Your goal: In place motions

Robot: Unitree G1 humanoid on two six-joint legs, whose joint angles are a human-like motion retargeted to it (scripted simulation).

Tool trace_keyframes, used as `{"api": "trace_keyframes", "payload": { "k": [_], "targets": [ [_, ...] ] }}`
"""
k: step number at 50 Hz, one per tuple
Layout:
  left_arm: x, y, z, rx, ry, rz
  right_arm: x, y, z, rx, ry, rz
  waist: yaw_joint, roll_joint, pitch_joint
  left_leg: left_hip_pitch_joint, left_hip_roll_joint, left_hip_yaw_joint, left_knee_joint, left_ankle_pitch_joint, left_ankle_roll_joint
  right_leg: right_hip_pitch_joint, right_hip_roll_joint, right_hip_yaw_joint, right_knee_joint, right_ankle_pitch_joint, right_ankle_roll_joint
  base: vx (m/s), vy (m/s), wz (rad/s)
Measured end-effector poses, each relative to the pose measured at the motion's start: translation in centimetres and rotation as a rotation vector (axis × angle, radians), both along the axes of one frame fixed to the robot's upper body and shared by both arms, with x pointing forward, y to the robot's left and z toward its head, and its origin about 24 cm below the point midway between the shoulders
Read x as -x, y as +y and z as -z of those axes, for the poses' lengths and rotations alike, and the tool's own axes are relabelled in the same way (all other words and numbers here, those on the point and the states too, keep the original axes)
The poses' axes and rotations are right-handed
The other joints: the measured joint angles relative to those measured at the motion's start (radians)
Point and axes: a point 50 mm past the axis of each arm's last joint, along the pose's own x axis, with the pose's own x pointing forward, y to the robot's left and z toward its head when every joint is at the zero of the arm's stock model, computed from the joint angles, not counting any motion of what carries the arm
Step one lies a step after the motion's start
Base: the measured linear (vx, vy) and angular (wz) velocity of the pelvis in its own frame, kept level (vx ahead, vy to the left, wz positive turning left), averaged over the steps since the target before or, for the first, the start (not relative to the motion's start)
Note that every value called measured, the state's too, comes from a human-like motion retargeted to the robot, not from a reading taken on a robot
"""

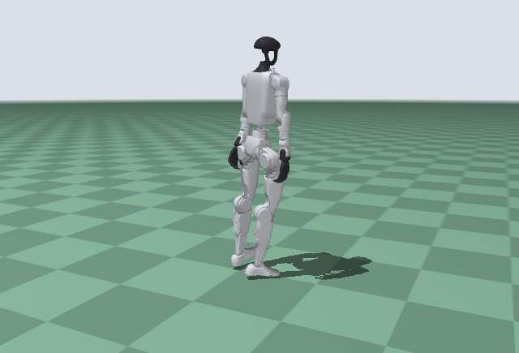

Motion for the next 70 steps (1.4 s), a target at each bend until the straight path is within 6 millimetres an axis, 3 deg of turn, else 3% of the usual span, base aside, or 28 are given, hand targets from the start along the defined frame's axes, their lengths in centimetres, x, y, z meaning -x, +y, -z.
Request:
{"api": "trace_keyframes", "payload": {
  "k": [3,7,15,25,34,45,52,70],
  "targets": [
    [-0.2,-1.1,0.2,0.045,-0.05,-0.155,0.1,-0.2,0.0,0.005,-0.003,0.004,0.011,-0.003,0.005,0.0,0.0,0.002,0.002,-0.001,-0.001,-0.001,-0.001,0.001,0.001,0.001,0.0,0.0,0.0,0.0],
    [-0.5,-1.1,0.1,0.106,-0.068,-0.207,0.6,-0.3,-0.1,0.008,0.026,-0.005,0.023,-0.011,0.006,-0.007,-0.002,-0.008,0.006,0.002,-0.002,0.001,-0.004,-0.007,0.0,0.0,0.0,-0.01,-0.01,0.05],
    [-2.8,0.4,0.6,0.097,-0.154,-0.024,0.4,-0.3,-0.1,-0.008,0.031,-0.051,0.025,-0.018,0.012,-0.017,-0.006,-0.029,0.011,0.009,-0.003,0.009,-0.009,-0.025,-0.002,-0.002,0.001,-0.01,0.0,0.05],
    [-4.9,0.6,0.8,0.171,-0.235,0.12,-1.0,0.2,0.0,-0.03,-0.012,-0.074,0.019,-0.015,0.01,-0.01,-0.005,-0.028,0.011,0.009,-0.001,0.015,-0.005,-0.026,-0.002,-0.001,0.001,0.0,0.0,0.0],
    [-4.2,0.4,0.7,0.183,-0.207,0.134,-1.1,0.5,0.0,-0.046,-0.02,-0.089,0.014,-0.013,-0.002,-0.004,-0.004,-0.017,0.009,0.002,0.0,0.012,-0.003,-0.018,0.0,-0.002,0.0,0.0,0.0,0.0],
    [-2.7,0.6,0.5,0.194,-0.148,0.107,0.4,0.0,0.0,-0.024,0.035,-0.067,-0.022,-0.007,-0.009,0.011,-0.01,-0.049,-0.002,-0.002,-0.001,0.02,-0.009,-0.05,-0.001,-0.01,0.003,0.01,0.0,0.1],
    [-2.8,0.6,0.5,0.192,-0.154,0.071,1.1,-0.3,-0.1,-0.014,0.063,-0.05,0.031,-0.011,-0.005,0.008,-0.003,-0.002,0.003,-0.005,-0.002,0.019,-0.002,-0.003,0.002,-0.013,0.002,0.0,0.0,-0.29],
    [-3.1,0.5,0.5,0.196,-0.162,0.111,-0.6,0.0,0.0,-0.038,0.002,-0.087,0.013,-0.004,-0.003,0.005,-0.006,-0.018,0.006,-0.003,-0.001,0.019,-0.004,-0.02,0.001,-0.009,0.001,0.0,0.0,0.04]
  ]
}}
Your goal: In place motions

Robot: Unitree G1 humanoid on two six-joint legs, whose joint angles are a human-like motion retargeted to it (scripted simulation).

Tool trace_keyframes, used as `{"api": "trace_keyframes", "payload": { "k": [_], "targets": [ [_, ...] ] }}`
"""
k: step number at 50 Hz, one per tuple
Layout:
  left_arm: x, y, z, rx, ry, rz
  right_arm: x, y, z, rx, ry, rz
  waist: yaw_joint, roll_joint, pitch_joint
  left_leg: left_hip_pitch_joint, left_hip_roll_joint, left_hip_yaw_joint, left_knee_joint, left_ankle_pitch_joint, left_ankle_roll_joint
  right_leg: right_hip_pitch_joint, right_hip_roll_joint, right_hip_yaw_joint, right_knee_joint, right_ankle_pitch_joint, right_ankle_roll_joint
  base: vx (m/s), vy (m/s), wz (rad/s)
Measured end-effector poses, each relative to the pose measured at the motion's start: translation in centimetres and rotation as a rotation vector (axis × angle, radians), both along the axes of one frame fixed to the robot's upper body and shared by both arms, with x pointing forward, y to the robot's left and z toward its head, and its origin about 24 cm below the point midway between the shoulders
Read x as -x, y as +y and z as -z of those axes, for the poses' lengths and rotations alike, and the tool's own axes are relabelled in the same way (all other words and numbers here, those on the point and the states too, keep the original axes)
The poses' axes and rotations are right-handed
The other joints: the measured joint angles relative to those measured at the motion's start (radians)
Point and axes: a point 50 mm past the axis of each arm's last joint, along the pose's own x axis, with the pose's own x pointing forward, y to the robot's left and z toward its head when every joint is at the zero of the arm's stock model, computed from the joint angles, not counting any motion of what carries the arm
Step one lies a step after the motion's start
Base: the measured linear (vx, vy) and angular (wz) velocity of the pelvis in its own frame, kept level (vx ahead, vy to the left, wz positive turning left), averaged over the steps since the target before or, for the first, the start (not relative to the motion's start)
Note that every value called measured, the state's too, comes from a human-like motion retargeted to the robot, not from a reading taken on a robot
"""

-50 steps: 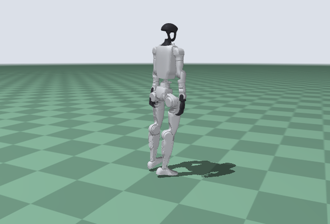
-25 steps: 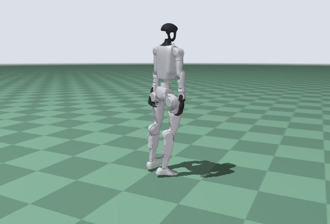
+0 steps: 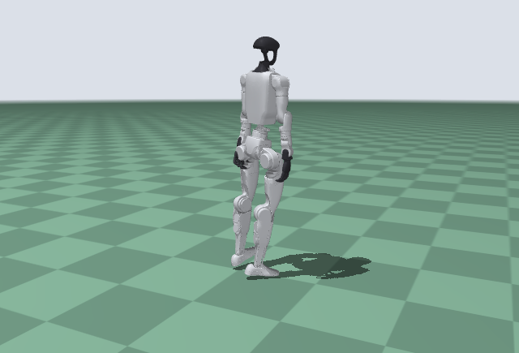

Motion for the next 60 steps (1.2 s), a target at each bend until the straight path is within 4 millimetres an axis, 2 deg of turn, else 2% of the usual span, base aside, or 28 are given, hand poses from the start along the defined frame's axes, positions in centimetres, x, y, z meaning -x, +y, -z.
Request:
{"api": "trace_keyframes", "payload": {
  "k": [30,40,45,48,51,56,60],
  "targets": [
    [0.0,0.1,0.0,0.006,0.007,0.018,1.0,-2.4,-0.5,0.071,0.021,0.069,-0.007,0.007,0.006,0.001,-0.006,-0.009,-0.002,0.002,0.0,0.002,-0.005,-0.009,0.0,0.0,0.0,0.0,0.0,0.0],
    [-0.3,0.0,0.0,0.013,0.002,0.034,0.5,-1.9,-0.4,0.041,0.009,0.039,-0.006,0.006,0.011,-0.001,-0.008,-0.008,-0.001,0.004,0.003,0.002,-0.005,-0.009,0.0,0.001,0.001,0.0,0.0,0.0],
    [-0.5,0.1,0.0,0.019,-0.002,0.053,-0.1,-2.5,-0.5,0.026,-0.002,-0.015,-0.007,0.005,0.019,-0.005,-0.013,-0.012,0.001,0.008,0.0,0.002,-0.015,-0.012,-0.001,0.003,0.003,-0.01,0.01,0.01],
    [-0.7,0.3,-0.1,0.022,-0.006,0.06,-1.0,-3.8,-0.9,0.034,-0.012,-0.09,-0.006,0.006,0.031,-0.004,-0.019,-0.01,0.001,0.01,0.001,0.003,-0.022,-0.01,0.0,0.006,0.004,-0.04,0.06,-0.02],
    [-0.9,0.4,-0.1,0.026,-0.007,0.067,-2.9,-6.1,-1.9,0.044,-0.039,-0.228,-0.004,0.014,0.048,-0.001,-0.027,-0.005,0.001,0.012,0.004,0.004,-0.031,-0.003,0.001,0.01,0.007,0.01,0.1,-0.1],
    [-0.9,0.9,-0.1,0.028,-0.016,0.092,-8.7,-9.6,-5.2,0.114,-0.188,-0.604,-0.025,0.04,0.067,-0.003,-0.041,-0.004,-0.002,0.018,0.006,-0.004,-0.051,0.002,0.007,0.02,0.013,0.01,0.12,-0.04],
    [-0.6,1.6,-0.1,0.003,-0.012,0.127,-13.7,-10.2,-8.4,0.205,-0.365,-0.888,-0.041,0.063,0.084,0.002,-0.049,0.012,-0.008,0.021,0.01,-0.014,-0.061,0.015,0.009,0.032,0.017,-0.05,0.13,-0.26]
  ]
}}
